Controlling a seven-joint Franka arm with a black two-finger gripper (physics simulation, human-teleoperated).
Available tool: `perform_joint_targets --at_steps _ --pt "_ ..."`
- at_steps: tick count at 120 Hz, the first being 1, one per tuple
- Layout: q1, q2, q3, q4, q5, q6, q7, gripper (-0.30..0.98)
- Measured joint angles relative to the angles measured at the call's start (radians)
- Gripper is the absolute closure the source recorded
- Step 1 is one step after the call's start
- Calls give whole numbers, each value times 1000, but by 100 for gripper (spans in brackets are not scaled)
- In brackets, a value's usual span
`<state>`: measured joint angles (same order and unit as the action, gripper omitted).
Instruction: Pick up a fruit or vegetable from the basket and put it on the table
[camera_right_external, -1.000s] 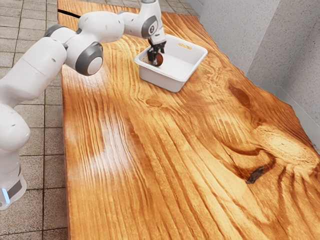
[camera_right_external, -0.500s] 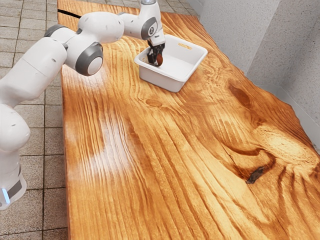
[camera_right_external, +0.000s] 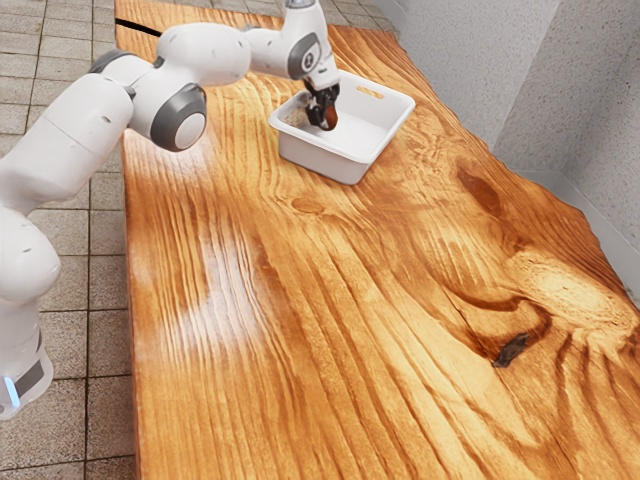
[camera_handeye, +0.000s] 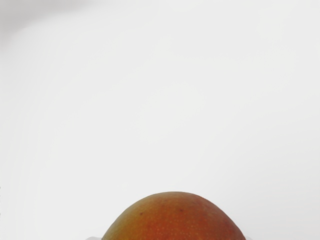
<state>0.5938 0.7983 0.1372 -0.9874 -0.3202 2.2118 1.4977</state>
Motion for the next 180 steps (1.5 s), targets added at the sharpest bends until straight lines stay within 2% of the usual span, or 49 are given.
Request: perform_joint_targets --at_steps 33,70,96,127,142,160,180 --pt "0 -16 -41 20 -25 51 -38 44" --pt "-31 -204 -67 24 -23 17 -91 43" --pt "-116 -296 -92 19 7 -160 -158 42" --pt "-303 -327 -91 -50 63 -446 -256 43" --pt "-390 -345 -91 -149 91 -516 -302 43" --pt "-450 -346 -91 -219 124 -556 -350 44" --pt "-485 -345 -96 -223 141 -584 -393 15"
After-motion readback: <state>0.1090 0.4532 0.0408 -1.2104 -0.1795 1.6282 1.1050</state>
